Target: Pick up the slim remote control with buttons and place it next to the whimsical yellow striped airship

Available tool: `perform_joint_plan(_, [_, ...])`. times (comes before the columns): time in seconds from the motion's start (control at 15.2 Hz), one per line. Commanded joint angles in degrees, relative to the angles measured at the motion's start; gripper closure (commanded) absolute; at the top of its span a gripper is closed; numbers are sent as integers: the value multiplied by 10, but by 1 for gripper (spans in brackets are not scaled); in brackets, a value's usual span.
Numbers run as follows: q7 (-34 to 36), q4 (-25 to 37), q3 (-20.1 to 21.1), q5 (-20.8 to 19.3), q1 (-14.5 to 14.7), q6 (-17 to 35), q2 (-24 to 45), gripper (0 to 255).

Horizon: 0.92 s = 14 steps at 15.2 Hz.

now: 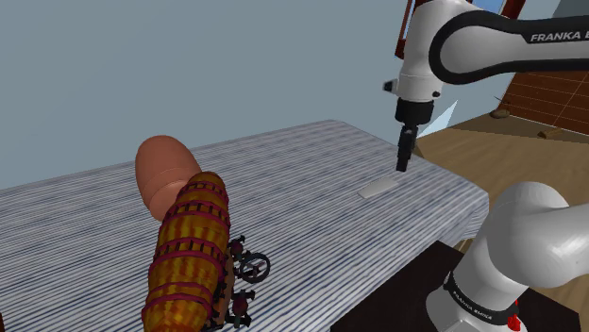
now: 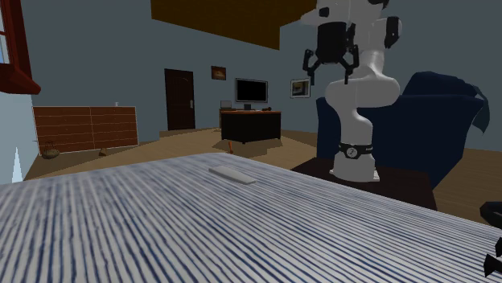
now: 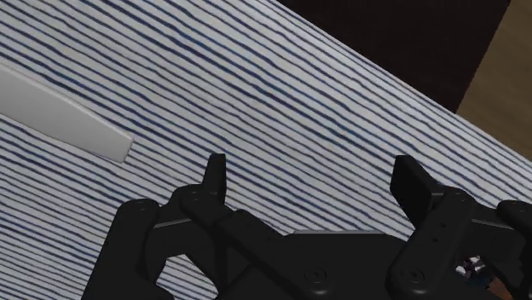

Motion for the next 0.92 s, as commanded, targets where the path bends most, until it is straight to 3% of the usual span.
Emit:
perform_joint_plan(0.0, [-56,-23,-32,-29,-2,21,-8,0])
perform_joint_plan(0.4, [-214,-72,-137,-119,-11,112,14,0])
perform_joint_plan(0.86, [-395,-74,-274,-204,0,251,123,0])
